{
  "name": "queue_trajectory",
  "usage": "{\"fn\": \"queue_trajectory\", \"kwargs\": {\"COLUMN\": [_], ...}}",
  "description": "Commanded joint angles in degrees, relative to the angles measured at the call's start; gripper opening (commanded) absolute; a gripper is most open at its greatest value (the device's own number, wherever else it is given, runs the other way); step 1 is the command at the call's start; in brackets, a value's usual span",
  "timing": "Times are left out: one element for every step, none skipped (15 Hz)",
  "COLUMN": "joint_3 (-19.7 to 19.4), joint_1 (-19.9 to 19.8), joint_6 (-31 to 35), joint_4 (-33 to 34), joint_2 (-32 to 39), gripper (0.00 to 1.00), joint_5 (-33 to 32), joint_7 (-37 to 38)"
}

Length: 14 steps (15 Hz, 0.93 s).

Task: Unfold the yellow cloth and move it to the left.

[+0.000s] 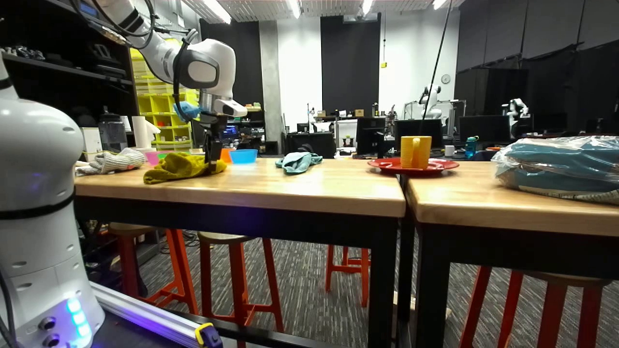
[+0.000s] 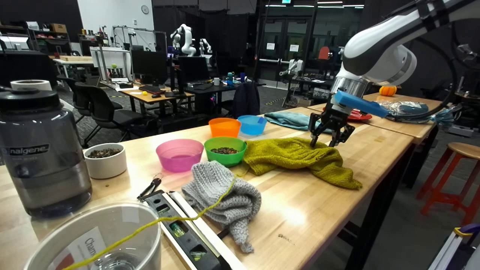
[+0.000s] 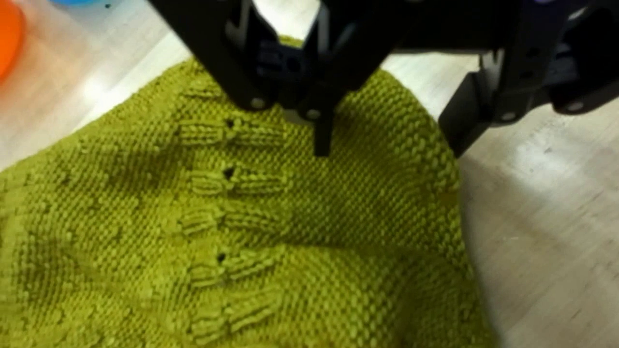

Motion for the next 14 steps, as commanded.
{"fn": "queue_trajectory", "kwargs": {"joint_3": [-0.2,-0.1,0.2,0.3,0.3,0.2,0.1,0.0,0.0,-0.1,0.0,0.1,0.2,0.4], "joint_1": [0.0,-0.1,-0.6,-0.9,-1.3,-1.7,-2.1,-2.6,-3.2,-3.7,-4.2,-4.8,-5.3,-5.8], "joint_6": [-0.8,-0.9,-1.0,-0.8,-1.0,-1.2,-1.4,-1.5,-1.6,-1.7,-1.6,-1.5,-1.5,-1.5], "joint_4": [1.4,1.6,1.7,1.8,2.2,2.6,3.1,3.6,4.1,4.7,5.2,5.9,6.7,7.5], "joint_2": [0.0,-0.1,-0.5,-0.7,-1.0,-1.2,-1.4,-1.6,-1.8,-2.0,-2.2,-2.4,-2.6,-2.9], "gripper": [0.30,0.21,0.14,0.06,0.01,0.00,0.00,0.00,0.01,0.01,0.01,0.01,0.01,0.01], "joint_5": [0.9,0.5,-0.6,-1.4,-2.2,-3.1,-3.8,-4.8,-5.7,-6.8,-7.8,-9.1,-10.5,-12.0], "joint_7": [1.2,1.6,2.5,3.1,3.7,4.0,4.4,4.8,5.0,5.6,5.9,6.5,7.0,7.5]}}
